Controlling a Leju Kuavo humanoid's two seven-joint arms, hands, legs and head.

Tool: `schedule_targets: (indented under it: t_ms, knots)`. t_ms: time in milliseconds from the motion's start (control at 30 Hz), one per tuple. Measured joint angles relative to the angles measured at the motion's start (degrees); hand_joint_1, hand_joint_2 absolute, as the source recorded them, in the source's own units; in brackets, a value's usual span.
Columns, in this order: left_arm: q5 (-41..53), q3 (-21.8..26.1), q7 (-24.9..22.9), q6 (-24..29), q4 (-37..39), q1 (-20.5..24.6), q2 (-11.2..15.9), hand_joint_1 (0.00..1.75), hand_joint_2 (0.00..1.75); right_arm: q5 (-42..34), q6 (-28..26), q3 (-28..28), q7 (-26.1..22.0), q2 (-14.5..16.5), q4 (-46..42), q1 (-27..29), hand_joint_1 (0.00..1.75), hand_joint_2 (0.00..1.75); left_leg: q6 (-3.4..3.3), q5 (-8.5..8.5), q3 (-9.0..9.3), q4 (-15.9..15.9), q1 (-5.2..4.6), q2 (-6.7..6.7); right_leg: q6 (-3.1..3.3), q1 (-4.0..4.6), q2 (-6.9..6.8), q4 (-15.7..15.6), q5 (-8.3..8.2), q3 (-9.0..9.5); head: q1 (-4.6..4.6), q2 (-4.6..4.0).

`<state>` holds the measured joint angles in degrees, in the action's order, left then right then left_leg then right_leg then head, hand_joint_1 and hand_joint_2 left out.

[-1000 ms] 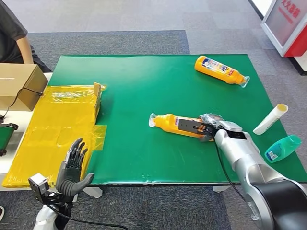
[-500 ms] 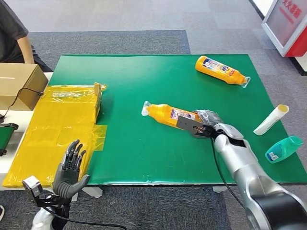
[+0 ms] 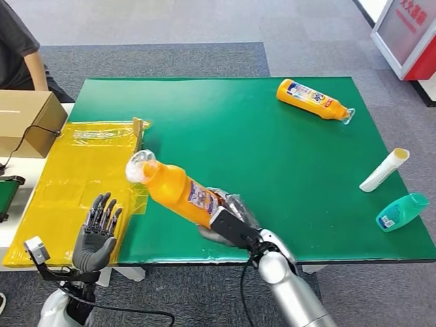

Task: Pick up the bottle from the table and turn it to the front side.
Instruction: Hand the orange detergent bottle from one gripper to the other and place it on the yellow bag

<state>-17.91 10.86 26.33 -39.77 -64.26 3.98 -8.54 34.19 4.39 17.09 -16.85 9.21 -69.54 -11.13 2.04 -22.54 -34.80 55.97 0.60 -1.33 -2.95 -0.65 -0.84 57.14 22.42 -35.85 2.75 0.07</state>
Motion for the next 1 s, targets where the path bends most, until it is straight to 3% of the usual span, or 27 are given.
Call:
schedule_targets:
  t_ms: [167,367,600,800,1000]
  knots:
    - [-0.74,-3.75,-0.28,0.45,0.57,1.63,2.43,0.0,1.75,-3.18,0.83,2.99,-2.16,1.61,1.35,1.77,1.75,1.75,-0.02,0.02,0.0,0.0,-0.01,0.0,-0.02,-0.01,0.0,0.0,-0.01,0.01,-0.01,0.0]
    - [3.02,-10.2,-0.23,0.31,0.76,4.61,5.69,0.0,1.75,-0.08,-1.57,7.37,-4.13,2.83,6.2,1.67,1.75,1.75,-0.01,0.03,0.0,0.0,0.0,0.0,-0.01,-0.01,0.01,0.0,-0.02,0.01,0.0,0.0]
    - [5.9,-18.39,2.11,-0.51,1.41,6.65,9.82,0.0,1.75,2.57,-5.41,10.84,-4.44,4.36,13.52,-1.47,1.75,1.75,0.01,0.05,0.01,0.0,0.0,0.0,0.0,0.0,0.01,0.01,-0.03,0.01,0.0,0.0]
    - [8.28,-24.52,6.91,-3.51,1.6,7.32,13.58,0.0,1.75,5.09,-7.31,12.6,-3.71,5.97,19.02,-4.9,1.75,1.75,0.01,0.05,0.0,0.0,0.0,0.0,0.0,0.0,0.01,0.02,-0.03,0.0,-0.01,0.0]
    - [10.18,-27.2,9.49,-1.95,1.46,8.04,15.65,0.0,1.75,6.07,-8.49,13.07,-2.48,7.28,23.34,-8.22,1.75,1.75,0.02,0.07,0.01,0.0,0.0,-0.01,0.02,0.0,0.01,0.02,-0.05,0.0,-0.01,0.0]
